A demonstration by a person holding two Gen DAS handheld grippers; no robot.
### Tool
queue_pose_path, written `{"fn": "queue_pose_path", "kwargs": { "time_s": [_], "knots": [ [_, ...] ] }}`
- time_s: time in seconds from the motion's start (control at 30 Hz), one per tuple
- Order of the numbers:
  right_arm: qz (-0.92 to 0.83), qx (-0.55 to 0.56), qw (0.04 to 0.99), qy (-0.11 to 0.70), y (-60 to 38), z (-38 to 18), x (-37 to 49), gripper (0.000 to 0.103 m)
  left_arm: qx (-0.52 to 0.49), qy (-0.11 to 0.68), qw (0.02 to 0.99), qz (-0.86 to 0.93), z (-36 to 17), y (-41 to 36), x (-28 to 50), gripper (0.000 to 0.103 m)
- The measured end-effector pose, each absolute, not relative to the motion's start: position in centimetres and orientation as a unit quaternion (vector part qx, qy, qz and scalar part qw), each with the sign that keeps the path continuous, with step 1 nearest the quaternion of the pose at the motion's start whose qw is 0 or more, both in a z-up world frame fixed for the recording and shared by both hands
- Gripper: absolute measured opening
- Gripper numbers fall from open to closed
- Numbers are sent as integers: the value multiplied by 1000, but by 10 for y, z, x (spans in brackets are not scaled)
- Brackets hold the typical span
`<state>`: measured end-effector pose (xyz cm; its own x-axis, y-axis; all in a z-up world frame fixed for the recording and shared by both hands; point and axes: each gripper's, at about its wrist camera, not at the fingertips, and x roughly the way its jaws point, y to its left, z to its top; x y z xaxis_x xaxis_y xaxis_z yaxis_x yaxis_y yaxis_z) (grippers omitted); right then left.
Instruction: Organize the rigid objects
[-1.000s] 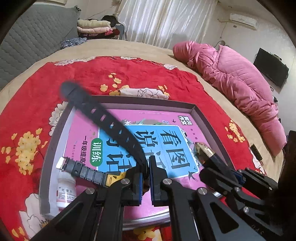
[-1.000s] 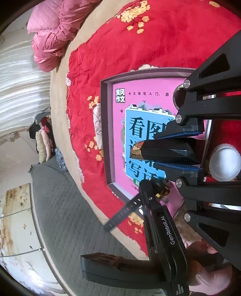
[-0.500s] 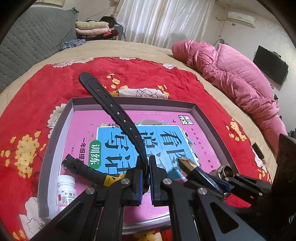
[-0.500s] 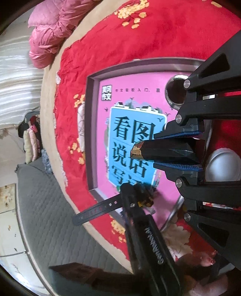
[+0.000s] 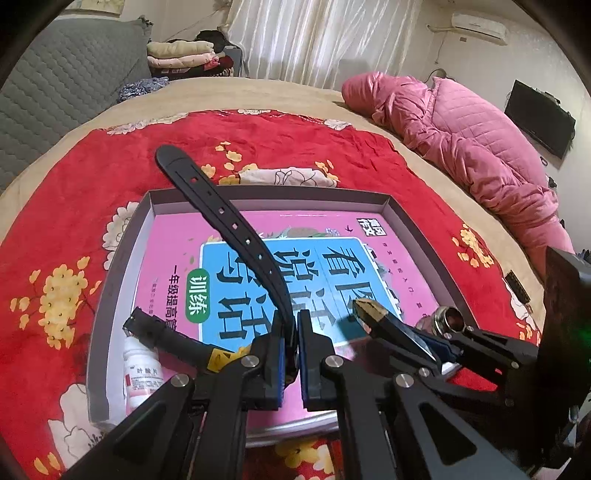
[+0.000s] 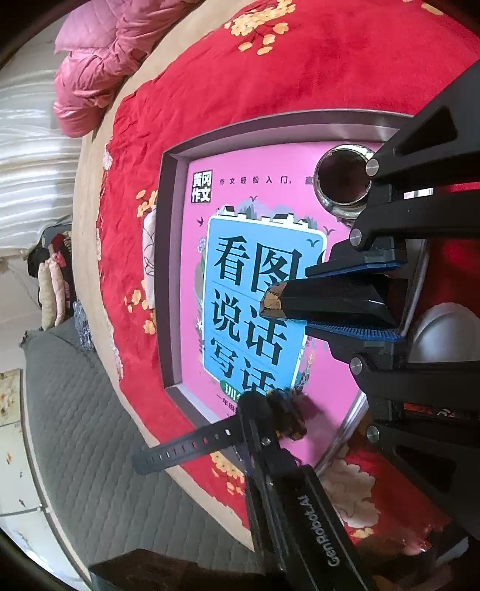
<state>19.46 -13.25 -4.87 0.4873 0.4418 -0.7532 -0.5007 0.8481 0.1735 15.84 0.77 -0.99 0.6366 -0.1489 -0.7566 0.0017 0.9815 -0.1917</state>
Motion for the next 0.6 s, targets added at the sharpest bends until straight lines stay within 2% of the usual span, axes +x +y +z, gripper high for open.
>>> {"fn": "queue_pose_path", "kwargs": {
  "time_s": [0.6],
  "knots": [
    [281,-20,859,428,-134,-47,194,26,-87,426,900,-39,-11,10,156,6]
  ]
}}
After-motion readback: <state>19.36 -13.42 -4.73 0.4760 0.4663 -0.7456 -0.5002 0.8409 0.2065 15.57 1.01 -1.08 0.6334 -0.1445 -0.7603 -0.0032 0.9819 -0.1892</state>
